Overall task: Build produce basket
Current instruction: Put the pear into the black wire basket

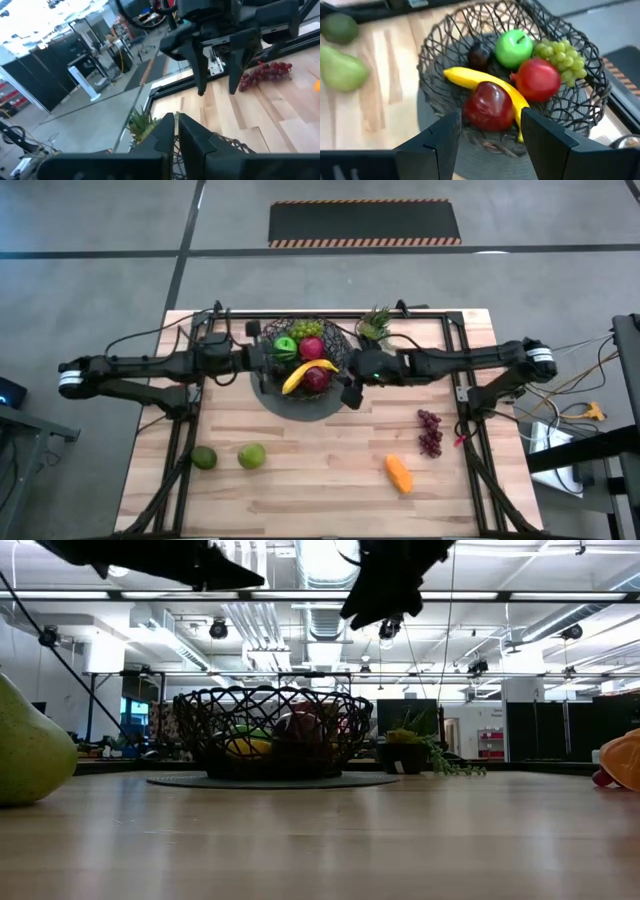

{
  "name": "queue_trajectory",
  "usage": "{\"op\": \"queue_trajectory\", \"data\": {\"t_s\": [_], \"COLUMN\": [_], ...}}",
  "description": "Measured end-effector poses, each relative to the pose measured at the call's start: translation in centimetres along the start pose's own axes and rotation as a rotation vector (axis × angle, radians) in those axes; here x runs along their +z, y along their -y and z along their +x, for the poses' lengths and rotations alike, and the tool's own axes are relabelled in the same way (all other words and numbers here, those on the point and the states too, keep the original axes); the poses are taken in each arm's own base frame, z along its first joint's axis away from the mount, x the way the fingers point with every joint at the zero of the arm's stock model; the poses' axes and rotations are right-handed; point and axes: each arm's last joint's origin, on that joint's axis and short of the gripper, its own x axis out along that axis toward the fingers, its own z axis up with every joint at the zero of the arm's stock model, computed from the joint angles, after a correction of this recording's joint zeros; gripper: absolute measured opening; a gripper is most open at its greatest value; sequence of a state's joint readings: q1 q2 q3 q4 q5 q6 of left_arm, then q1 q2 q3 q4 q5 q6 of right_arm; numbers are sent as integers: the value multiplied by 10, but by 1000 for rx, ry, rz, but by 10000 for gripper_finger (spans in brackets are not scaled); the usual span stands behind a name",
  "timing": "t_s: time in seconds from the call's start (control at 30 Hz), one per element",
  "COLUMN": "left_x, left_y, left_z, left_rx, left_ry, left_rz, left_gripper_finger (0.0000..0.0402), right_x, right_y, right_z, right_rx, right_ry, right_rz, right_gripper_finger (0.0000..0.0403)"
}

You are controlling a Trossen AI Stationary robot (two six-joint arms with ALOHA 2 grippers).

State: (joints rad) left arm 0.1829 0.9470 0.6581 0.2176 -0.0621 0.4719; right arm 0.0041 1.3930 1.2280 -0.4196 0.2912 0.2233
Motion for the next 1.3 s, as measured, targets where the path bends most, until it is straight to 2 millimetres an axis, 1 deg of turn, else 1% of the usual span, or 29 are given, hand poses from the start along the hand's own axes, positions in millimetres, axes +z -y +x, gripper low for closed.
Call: {"op": "queue_trajectory", "data": {"t_s": [0.23,0.43,0.5,0.63,0.7,0.87,1.0,1.13,1.23,1.3], "left_x": [-15,-25,-24,-23,-25,-28,-28,-29,-29,-29], "left_y": [6,10,9,9,9,11,11,11,11,11], "left_z": [-18,-28,-30,-34,-36,-39,-42,-44,-45,-45], "left_rx": [53,60,65,73,72,72,80,82,83,71], "left_ry": [62,61,69,83,81,81,94,98,101,106], "left_rz": [3,27,26,25,26,29,32,33,23,-40], "left_gripper_finger": [8,8,8,8,8,8,8,8,8,8], "right_x": [20,37,40,39,39,41,43,42,46,49], "right_y": [0,9,13,17,21,38,50,54,52,51], "right_z": [20,38,45,59,65,79,89,101,102,101], "right_rx": [-36,-4,-1,6,9,74,92,106,114,116], "right_ry": [-133,-185,-194,-219,-223,-238,-246,-261,-247,-233], "right_rz": [-105,-171,-219,-364,-397,-370,-345,-354,-377,-387], "right_gripper_finger": [197,235,250,276,286,305,311,309,309,308]}}
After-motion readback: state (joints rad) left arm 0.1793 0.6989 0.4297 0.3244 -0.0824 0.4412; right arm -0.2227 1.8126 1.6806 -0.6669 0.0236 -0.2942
